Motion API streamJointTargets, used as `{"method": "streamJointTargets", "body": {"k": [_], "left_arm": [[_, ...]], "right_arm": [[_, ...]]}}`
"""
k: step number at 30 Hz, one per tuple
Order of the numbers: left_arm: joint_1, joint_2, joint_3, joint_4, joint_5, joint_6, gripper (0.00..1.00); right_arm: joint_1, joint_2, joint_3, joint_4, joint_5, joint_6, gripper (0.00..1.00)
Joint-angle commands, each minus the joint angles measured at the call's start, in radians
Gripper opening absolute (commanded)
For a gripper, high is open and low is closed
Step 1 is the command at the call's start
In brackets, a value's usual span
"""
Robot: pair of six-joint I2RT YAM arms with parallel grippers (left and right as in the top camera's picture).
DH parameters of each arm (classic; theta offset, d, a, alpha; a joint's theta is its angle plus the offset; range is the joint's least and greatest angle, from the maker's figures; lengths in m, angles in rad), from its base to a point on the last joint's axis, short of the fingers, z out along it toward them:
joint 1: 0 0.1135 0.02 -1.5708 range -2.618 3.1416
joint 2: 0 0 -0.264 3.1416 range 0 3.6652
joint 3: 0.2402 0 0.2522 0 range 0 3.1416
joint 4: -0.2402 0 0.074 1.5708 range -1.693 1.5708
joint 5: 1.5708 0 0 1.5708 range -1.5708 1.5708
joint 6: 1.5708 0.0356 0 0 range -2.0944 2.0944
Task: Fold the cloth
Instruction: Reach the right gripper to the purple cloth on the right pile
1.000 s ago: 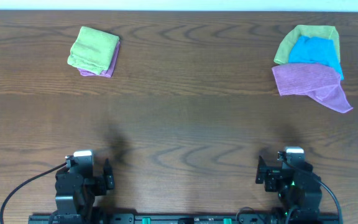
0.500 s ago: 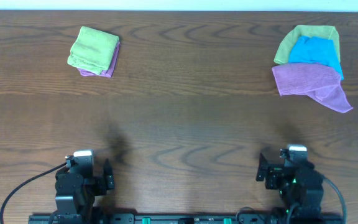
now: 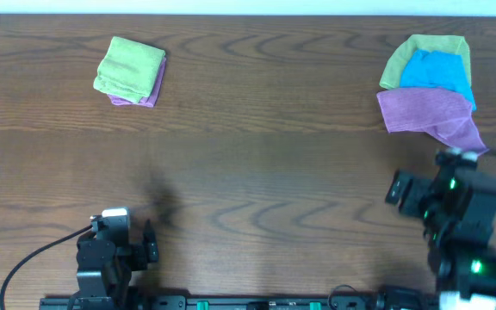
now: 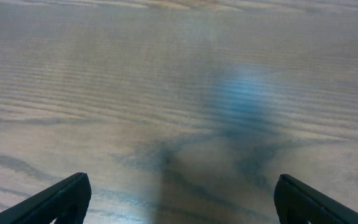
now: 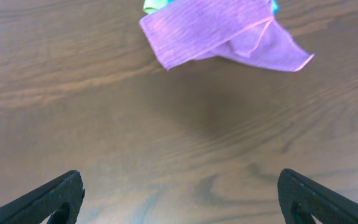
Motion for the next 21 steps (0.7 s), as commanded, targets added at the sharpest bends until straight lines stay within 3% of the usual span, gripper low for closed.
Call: {"method": "streamJointTargets", "body": {"k": [1,10,21], "left_arm": [[-0.006,-0.006,-0.004,-0.003,-0.003,0.007,0.95],[-0.006,-0.006,-0.004,-0.003,-0.003,0.007,0.95],[-0.006,-0.006,-0.004,-0.003,-0.003,0.006,0.95]], "right_arm": [[-0.016,0.131,0.108,0.001,0.071,0.018,0.99],[-0.045,0.531,0.306,0.118,0.132,0.018,0.99],[-0.071,0.764,0.318,0.336,0.146,-0.010,0.99]]}}
